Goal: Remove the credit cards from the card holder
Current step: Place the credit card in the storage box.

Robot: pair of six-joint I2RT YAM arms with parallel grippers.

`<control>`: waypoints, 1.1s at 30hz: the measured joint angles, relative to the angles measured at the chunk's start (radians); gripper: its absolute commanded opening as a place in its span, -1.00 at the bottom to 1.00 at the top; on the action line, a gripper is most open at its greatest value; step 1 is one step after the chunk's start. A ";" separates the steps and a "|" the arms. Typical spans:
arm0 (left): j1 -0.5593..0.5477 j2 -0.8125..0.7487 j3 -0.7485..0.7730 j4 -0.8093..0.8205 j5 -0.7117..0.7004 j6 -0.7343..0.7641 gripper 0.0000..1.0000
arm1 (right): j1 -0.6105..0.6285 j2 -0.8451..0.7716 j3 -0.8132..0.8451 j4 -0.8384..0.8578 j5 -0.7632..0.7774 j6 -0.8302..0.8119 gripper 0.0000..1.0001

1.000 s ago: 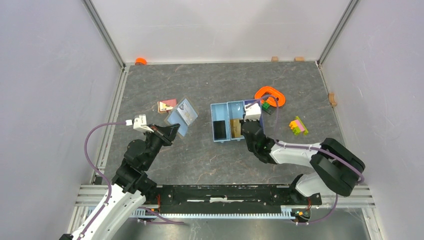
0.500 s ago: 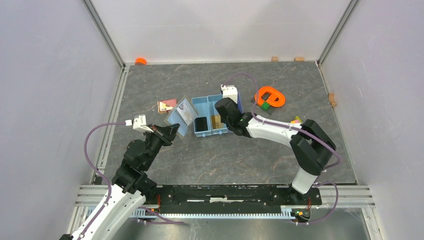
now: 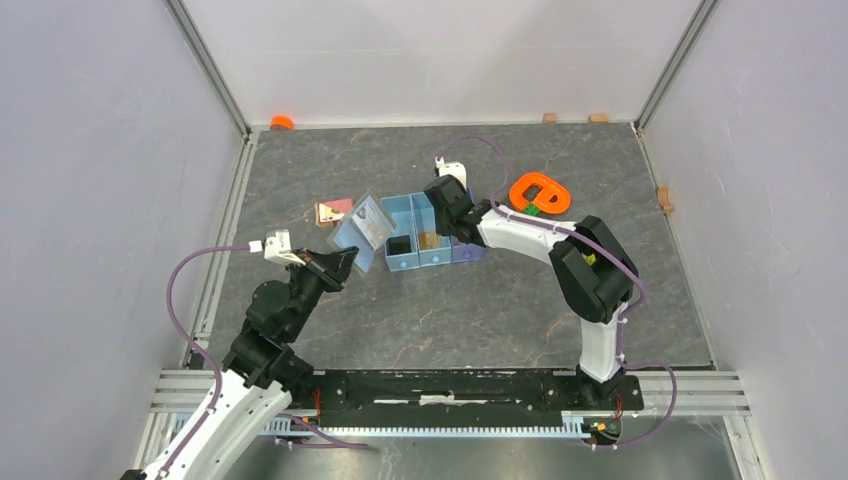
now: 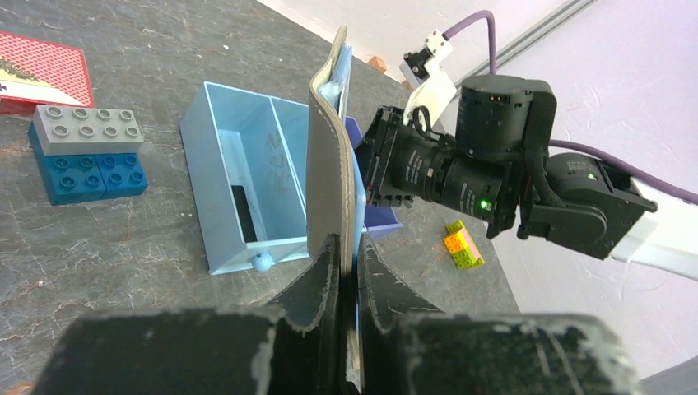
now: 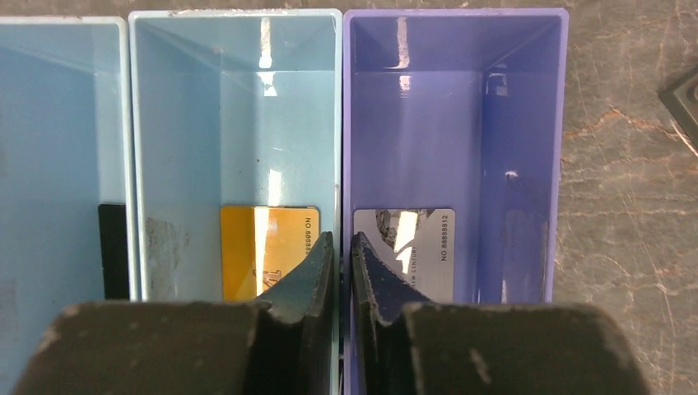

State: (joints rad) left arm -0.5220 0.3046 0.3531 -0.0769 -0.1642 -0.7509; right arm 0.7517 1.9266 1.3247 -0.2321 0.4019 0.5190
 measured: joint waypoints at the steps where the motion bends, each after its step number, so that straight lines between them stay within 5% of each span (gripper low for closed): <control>1: 0.000 0.000 0.000 0.000 0.000 0.000 -0.96 | -0.007 0.008 0.014 -0.004 -0.011 0.000 -0.50; 13: 0.000 0.010 0.000 0.001 0.010 0.000 -0.96 | -0.055 0.022 0.098 -0.024 -0.142 -0.035 0.26; 17: 0.000 0.019 0.000 0.004 0.014 0.000 -0.96 | -0.067 -0.037 0.087 -0.039 -0.162 -0.069 0.93; 25: 0.000 0.096 -0.001 0.074 0.100 0.001 -0.96 | -0.082 -0.389 -0.116 0.041 -0.185 -0.143 0.96; 33: 0.000 0.213 -0.032 0.267 0.296 0.000 -0.96 | -0.083 -0.834 -0.631 0.269 -0.251 -0.180 0.96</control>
State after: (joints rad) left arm -0.5220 0.5175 0.3214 0.1905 0.1322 -0.7506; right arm 0.6689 1.0931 0.6937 0.0364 0.1513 0.3386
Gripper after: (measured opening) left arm 0.124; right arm 0.979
